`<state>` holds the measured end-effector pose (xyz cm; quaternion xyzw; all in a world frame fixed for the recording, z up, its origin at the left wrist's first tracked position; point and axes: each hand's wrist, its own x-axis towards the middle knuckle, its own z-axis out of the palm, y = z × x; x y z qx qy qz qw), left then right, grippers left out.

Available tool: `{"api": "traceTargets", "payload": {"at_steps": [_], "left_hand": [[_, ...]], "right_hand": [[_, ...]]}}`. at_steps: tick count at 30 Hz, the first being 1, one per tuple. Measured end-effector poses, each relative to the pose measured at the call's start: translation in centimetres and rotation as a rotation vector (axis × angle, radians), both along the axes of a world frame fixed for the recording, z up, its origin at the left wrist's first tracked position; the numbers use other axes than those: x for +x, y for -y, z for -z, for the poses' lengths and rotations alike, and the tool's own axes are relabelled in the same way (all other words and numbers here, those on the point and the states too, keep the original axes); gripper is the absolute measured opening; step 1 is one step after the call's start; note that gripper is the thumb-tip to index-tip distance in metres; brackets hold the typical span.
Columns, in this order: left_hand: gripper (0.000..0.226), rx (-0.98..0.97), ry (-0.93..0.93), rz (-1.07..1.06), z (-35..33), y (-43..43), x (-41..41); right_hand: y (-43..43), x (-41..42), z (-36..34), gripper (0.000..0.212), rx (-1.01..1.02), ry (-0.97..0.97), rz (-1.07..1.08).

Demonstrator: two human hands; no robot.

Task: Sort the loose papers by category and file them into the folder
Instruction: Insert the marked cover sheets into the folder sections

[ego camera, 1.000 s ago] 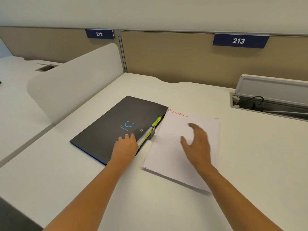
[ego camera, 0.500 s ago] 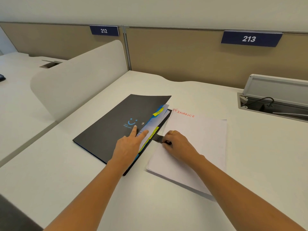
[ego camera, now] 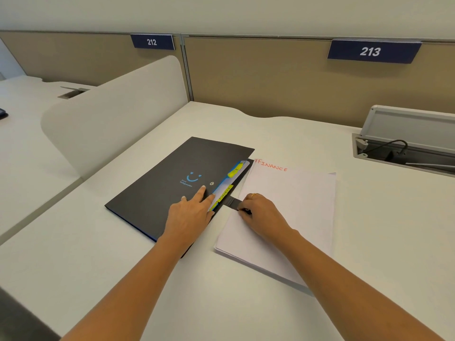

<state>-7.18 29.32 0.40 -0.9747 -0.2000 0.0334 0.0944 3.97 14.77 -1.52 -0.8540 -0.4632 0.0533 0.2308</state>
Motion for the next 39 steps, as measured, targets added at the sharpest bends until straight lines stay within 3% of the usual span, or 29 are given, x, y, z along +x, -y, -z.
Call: {"api": "traceTargets", "payload": {"at_steps": [6, 14, 19, 25, 32, 39], "left_hand": [[0.061, -0.009, -0.015, 0.001, 0.4, -0.9, 0.3], [0.067, -0.011, 0.01, -0.032, -0.3, -0.3, 0.2], [0.061, -0.033, 0.038, -0.041, -0.3, -0.2, 0.1], [0.077, -0.085, 0.144, -0.074, -0.4, 0.6, 1.3], [0.056, -0.192, 0.269, -0.144, -1.8, 1.4, 2.6], [0.03, -0.103, 0.243, 0.017, -2.1, -0.3, 1.8]], "right_hand": [[-0.2, -0.1, -0.2, 0.034, -0.044, 0.038, -0.009], [-1.5, -0.4, -0.2, 0.046, -0.262, 0.243, -0.065], [-1.6, -0.4, 0.0, 0.044, -0.28, 0.239, -0.049], [-1.9, -0.6, 0.1, 0.043, -0.274, 0.208, -0.02], [-1.9, -0.5, 0.3, 0.043, -0.271, 0.189, -0.017], [-1.8, -0.6, 0.6, 0.042, -0.246, 0.209, -0.028]]}}
